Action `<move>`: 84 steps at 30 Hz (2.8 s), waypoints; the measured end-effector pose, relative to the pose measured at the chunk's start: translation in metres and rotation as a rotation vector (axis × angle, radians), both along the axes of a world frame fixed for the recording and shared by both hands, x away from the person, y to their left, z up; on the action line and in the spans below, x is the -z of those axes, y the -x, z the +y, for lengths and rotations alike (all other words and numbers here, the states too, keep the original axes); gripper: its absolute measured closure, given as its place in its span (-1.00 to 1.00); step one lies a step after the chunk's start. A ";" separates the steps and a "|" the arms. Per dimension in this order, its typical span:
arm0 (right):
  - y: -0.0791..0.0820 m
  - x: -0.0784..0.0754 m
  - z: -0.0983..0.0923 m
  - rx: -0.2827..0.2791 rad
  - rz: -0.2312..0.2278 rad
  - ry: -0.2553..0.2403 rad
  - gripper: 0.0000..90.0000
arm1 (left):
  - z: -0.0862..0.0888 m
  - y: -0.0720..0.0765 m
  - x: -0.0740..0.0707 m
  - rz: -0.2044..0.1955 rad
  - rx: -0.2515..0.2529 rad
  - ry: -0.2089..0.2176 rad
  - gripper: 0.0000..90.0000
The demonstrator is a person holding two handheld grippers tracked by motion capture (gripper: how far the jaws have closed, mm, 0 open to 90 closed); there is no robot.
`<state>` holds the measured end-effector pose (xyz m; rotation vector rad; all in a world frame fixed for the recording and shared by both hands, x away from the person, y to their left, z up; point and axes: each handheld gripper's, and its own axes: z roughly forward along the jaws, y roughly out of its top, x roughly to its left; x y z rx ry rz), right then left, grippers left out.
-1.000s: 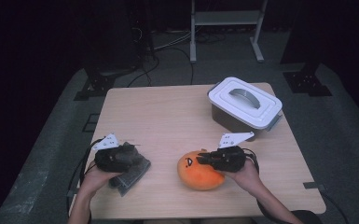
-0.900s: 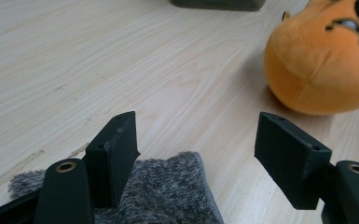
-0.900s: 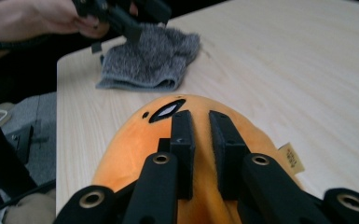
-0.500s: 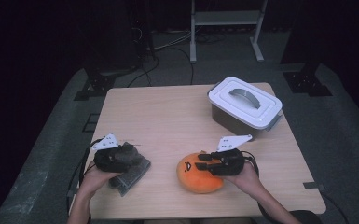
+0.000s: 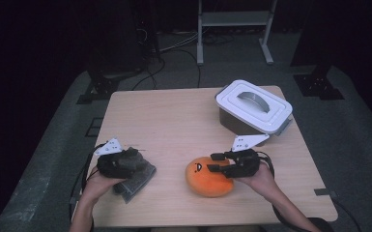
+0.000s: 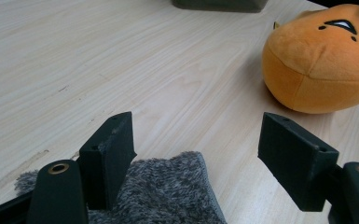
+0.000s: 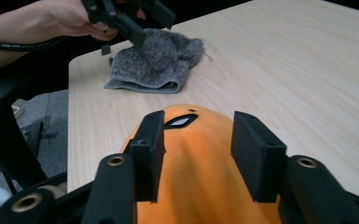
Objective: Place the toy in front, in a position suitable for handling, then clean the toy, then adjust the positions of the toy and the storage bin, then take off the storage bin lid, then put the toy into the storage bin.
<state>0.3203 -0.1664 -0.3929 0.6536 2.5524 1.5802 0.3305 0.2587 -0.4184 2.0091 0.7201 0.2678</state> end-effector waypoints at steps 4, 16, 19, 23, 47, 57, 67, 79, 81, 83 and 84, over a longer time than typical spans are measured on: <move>-0.007 -0.006 -0.011 0.021 -0.003 -0.001 0.03 | 0.000 0.000 0.001 0.004 0.003 -0.001 -0.42; -0.024 -0.020 -0.039 0.085 -0.019 0.017 -0.18 | -0.002 0.000 0.000 -0.002 0.006 0.008 -0.46; -0.029 -0.025 -0.047 0.103 -0.027 0.016 -0.20 | -0.003 0.000 -0.001 -0.003 0.007 0.012 -0.47; -0.036 -0.028 -0.054 0.131 -0.033 0.031 -0.23 | -0.005 0.001 0.000 -0.003 0.017 0.005 -0.48; -0.058 -0.051 -0.072 0.196 -0.109 0.050 -0.33 | -0.005 0.001 -0.003 -0.018 0.021 0.021 -0.51; -0.070 -0.053 -0.073 0.200 -0.113 0.075 -0.33 | -0.005 0.000 -0.002 -0.015 0.025 0.021 -0.53; -0.084 -0.060 -0.076 0.214 -0.117 0.086 -0.34 | -0.004 0.003 -0.004 -0.021 0.022 0.028 -0.56; -0.098 -0.066 -0.080 0.227 -0.125 0.084 -0.36 | -0.006 0.002 -0.003 -0.013 0.027 0.031 -0.58; -0.099 -0.066 -0.081 0.229 -0.126 0.082 -0.36 | -0.005 0.002 -0.003 -0.016 0.028 0.029 -0.58; -0.100 -0.067 -0.081 0.230 -0.131 0.080 -0.36 | -0.005 0.003 -0.004 -0.020 0.026 0.033 -0.58; -0.100 -0.067 -0.082 0.231 -0.132 0.078 -0.36 | -0.005 0.003 -0.005 -0.021 0.025 0.039 -0.58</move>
